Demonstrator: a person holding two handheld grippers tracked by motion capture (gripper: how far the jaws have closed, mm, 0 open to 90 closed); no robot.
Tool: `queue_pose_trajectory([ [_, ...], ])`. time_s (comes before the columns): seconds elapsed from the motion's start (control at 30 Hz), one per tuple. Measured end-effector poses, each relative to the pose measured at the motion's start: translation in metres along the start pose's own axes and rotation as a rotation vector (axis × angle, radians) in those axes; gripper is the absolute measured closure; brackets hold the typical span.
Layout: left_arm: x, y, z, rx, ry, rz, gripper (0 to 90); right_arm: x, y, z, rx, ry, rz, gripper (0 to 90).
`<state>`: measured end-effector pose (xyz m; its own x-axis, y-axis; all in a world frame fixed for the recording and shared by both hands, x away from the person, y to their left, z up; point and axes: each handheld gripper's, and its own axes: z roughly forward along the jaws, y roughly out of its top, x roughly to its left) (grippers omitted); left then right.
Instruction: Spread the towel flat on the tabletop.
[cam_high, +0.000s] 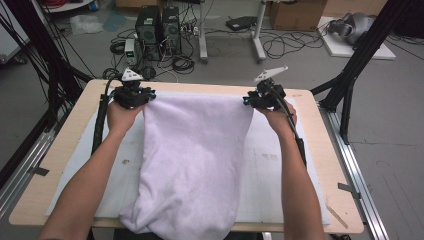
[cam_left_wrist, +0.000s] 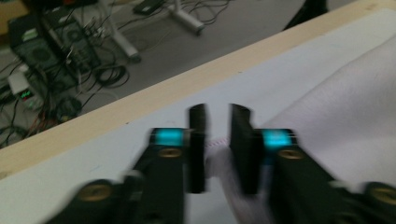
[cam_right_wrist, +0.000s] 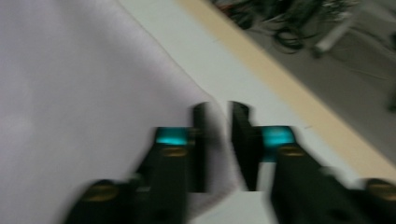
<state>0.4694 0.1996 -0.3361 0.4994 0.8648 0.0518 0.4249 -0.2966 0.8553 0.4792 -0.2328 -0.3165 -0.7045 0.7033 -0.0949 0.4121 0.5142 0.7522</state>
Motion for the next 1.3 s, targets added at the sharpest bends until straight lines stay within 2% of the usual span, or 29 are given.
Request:
queue_pose_trajectory([
  [0.03, 0.002, -0.005, 0.007, 0.041, -0.041, -0.002, 63.5, -0.002, -0.004, 0.007, 0.008, 0.020, 0.021, 62.1],
  [0.07, 0.002, -0.005, 0.007, 0.041, -0.041, -0.002, 62.1, 0.000, -0.008, 0.013, 0.023, 0.034, 0.024, 61.5],
  [0.1, 0.002, -0.010, 0.008, 0.053, -0.065, 0.002, 60.5, 0.004, -0.014, 0.018, 0.039, 0.040, 0.015, 60.9],
  [0.17, -0.001, -0.025, 0.008, 0.079, -0.108, 0.026, 59.3, 0.015, -0.028, 0.025, 0.040, 0.068, -0.011, 60.6],
  [0.23, -0.002, -0.041, 0.006, 0.087, -0.133, 0.017, 58.7, 0.024, -0.041, 0.029, 0.069, 0.119, 0.010, 57.5],
  [0.27, -0.003, -0.049, 0.003, 0.085, -0.152, 0.018, 58.7, 0.030, -0.048, 0.028, 0.053, 0.135, 0.001, 57.8],
  [0.3, -0.005, -0.056, 0.000, 0.084, -0.163, 0.019, 58.5, 0.037, -0.055, 0.026, 0.040, 0.145, -0.015, 57.8],
  [0.37, -0.008, -0.068, -0.009, 0.073, -0.179, 0.030, 57.9, 0.049, -0.067, 0.019, 0.010, 0.177, -0.010, 57.5],
  [0.43, -0.013, -0.079, -0.018, 0.073, -0.199, 0.055, 57.9, 0.055, -0.073, 0.016, 0.000, 0.193, -0.010, 57.5],
  [0.47, -0.015, -0.083, -0.024, 0.073, -0.216, 0.062, 57.5, 0.060, -0.078, 0.011, 0.004, 0.196, -0.015, 57.0],
  [0.53, -0.023, -0.095, -0.041, 0.043, -0.248, 0.075, 56.3, 0.074, -0.091, -0.004, -0.040, 0.224, -0.009, 55.6],
  [0.57, -0.023, -0.095, -0.041, 0.043, -0.248, 0.075, 55.6, 0.077, -0.094, -0.008, -0.050, 0.235, -0.009, 55.5],
  [0.67, -0.032, -0.108, -0.059, 0.020, -0.282, 0.090, 54.7, 0.098, -0.106, -0.024, -0.081, 0.264, -0.041, 53.9],
  [0.7, -0.034, -0.112, -0.064, 0.015, -0.295, 0.089, 54.7, 0.098, -0.106, -0.024, -0.081, 0.264, -0.041, 53.9],
  [0.73, -0.039, -0.122, -0.072, 0.023, -0.313, 0.099, 54.4, 0.109, -0.108, -0.029, -0.033, 0.305, -0.046, 51.0],
  [0.77, -0.039, -0.122, -0.072, 0.023, -0.313, 0.099, 54.1, 0.116, -0.110, -0.032, -0.037, 0.315, -0.060, 51.4],
  [0.8, -0.042, -0.127, -0.075, 0.030, -0.324, 0.105, 54.1, 0.116, -0.110, -0.032, -0.037, 0.315, -0.060, 51.4],
  [0.83, -0.045, -0.132, -0.079, 0.036, -0.332, 0.113, 53.8, 0.131, -0.117, -0.039, -0.076, 0.320, -0.096, 52.2],
  [0.87, -0.050, -0.142, -0.086, 0.045, -0.345, 0.122, 53.8, 0.137, -0.120, -0.040, -0.060, 0.339, -0.100, 51.6],
  [0.93, -0.055, -0.150, -0.093, 0.049, -0.364, 0.137, 53.7, 0.149, -0.130, -0.040, -0.050, 0.368, -0.112, 51.6],
  [1.0, -0.062, -0.156, -0.100, 0.059, -0.389, 0.154, 53.2, 0.159, -0.139, -0.039, -0.035, 0.385, -0.125, 51.6],
  [1.03, -0.062, -0.156, -0.100, 0.059, -0.389, 0.154, 53.2, 0.159, -0.139, -0.039, -0.035, 0.385, -0.125, 51.6],
  [1.1, -0.069, -0.161, -0.104, 0.078, -0.412, 0.192, 53.2, 0.169, -0.151, -0.034, -0.009, 0.404, -0.120, 52.1],
  [1.13, -0.075, -0.165, -0.103, 0.108, -0.419, 0.216, 53.6, 0.171, -0.155, -0.031, 0.007, 0.404, -0.126, 53.1],
  [1.17, -0.075, -0.165, -0.103, 0.108, -0.419, 0.216, 55.1, 0.173, -0.157, -0.027, 0.025, 0.408, -0.126, 55.5],
  [1.2, -0.078, -0.170, -0.099, 0.148, -0.433, 0.234, 57.7, 0.174, -0.159, -0.024, 0.048, 0.412, -0.135, 60.4],
  [1.23, -0.078, -0.170, -0.099, 0.148, -0.433, 0.234, 61.5, 0.174, -0.159, -0.024, 0.048, 0.412, -0.135, 60.4],
  [1.27, -0.080, -0.173, -0.096, 0.170, -0.446, 0.246, 61.5, 0.176, -0.160, -0.021, 0.079, 0.413, -0.151, 65.5],
  [1.3, -0.082, -0.175, -0.093, 0.174, -0.453, 0.256, 68.4, 0.178, -0.161, -0.021, 0.073, 0.405, -0.172, 79.6],
])
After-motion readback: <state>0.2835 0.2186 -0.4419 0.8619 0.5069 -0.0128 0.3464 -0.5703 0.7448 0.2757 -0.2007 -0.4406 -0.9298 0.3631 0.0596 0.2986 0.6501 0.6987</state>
